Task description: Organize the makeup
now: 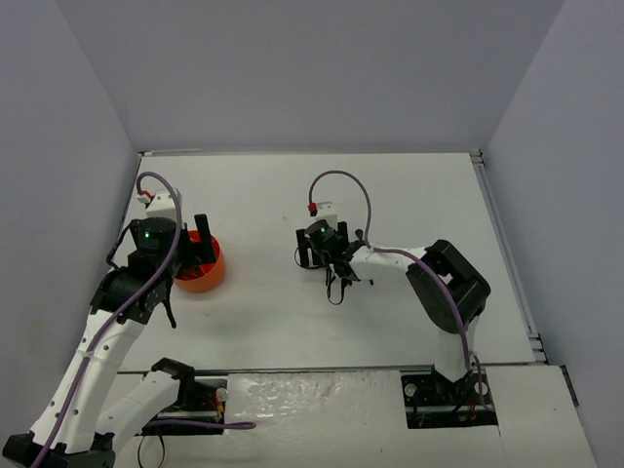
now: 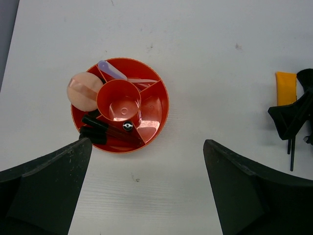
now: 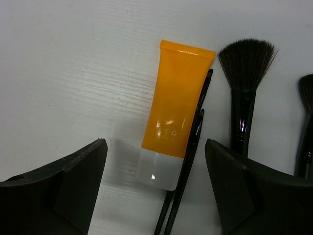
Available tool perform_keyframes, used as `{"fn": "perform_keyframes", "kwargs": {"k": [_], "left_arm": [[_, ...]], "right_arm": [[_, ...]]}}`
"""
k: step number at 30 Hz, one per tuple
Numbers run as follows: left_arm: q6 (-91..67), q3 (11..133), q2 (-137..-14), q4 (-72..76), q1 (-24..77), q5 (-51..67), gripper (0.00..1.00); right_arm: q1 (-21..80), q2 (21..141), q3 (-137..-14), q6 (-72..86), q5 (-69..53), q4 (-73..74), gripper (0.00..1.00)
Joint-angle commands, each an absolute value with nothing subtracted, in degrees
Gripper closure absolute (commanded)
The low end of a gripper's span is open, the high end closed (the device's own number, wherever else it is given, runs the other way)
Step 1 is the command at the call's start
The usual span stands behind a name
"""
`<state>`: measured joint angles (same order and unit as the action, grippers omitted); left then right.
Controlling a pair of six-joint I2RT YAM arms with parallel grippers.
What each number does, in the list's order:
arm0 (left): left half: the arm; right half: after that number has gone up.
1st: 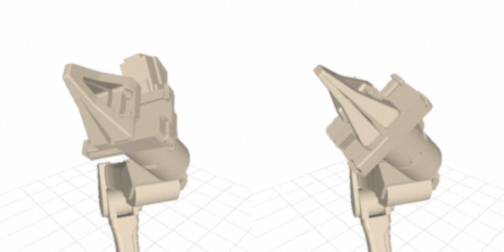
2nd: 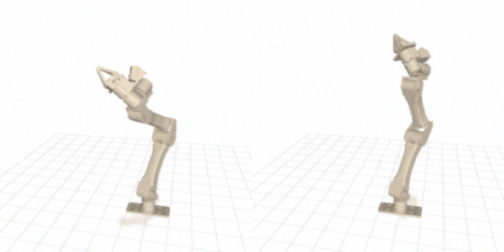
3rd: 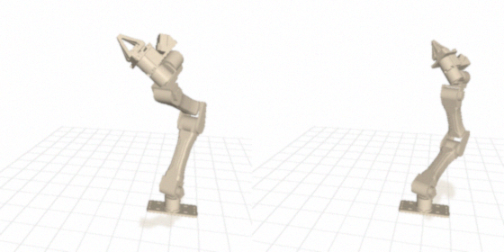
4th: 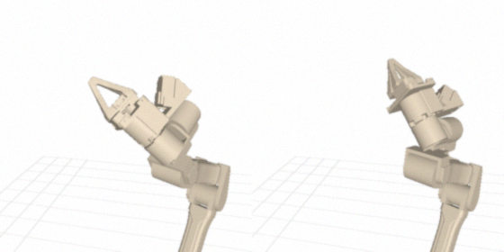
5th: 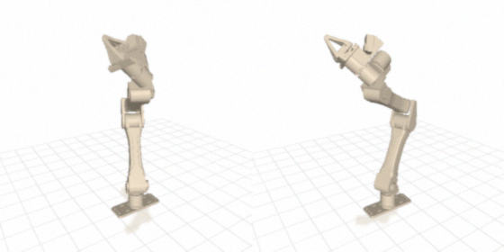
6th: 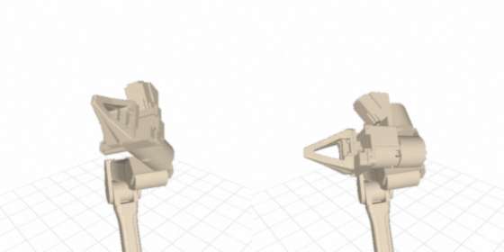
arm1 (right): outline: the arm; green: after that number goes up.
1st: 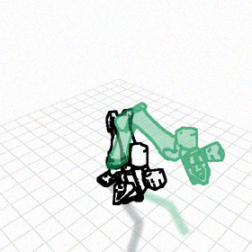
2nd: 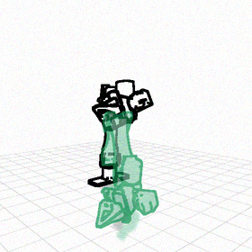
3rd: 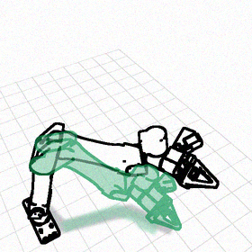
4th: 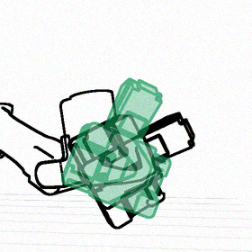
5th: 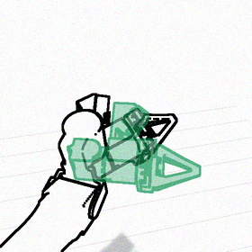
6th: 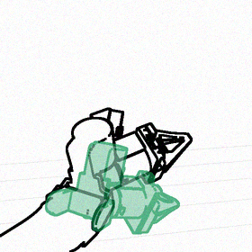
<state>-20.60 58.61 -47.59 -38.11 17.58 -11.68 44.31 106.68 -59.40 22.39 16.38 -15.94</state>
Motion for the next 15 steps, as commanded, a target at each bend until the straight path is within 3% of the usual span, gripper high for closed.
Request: {"fn": "perform_keyframes", "kwargs": {"k": [1,8,15], "left_arm": [[-19.42,59.42,-47.46,-35.16,16.35,-10.99,0.03],[-19.51,58.82,-46.9,-34.42,14.93,-9.63,0.03],[-19.76,58.52,-47.06,-34.01,13.94,-7.89,0.03]], "right_arm": [[44.73,107.39,-62.05,24.52,18.55,-16.7,0.24],[45.31,108.81,-62.61,24.14,18.7,-16.82,0.3],[46.16,108.61,-62.93,23.91,22.49,-16.14,0.28]]}}
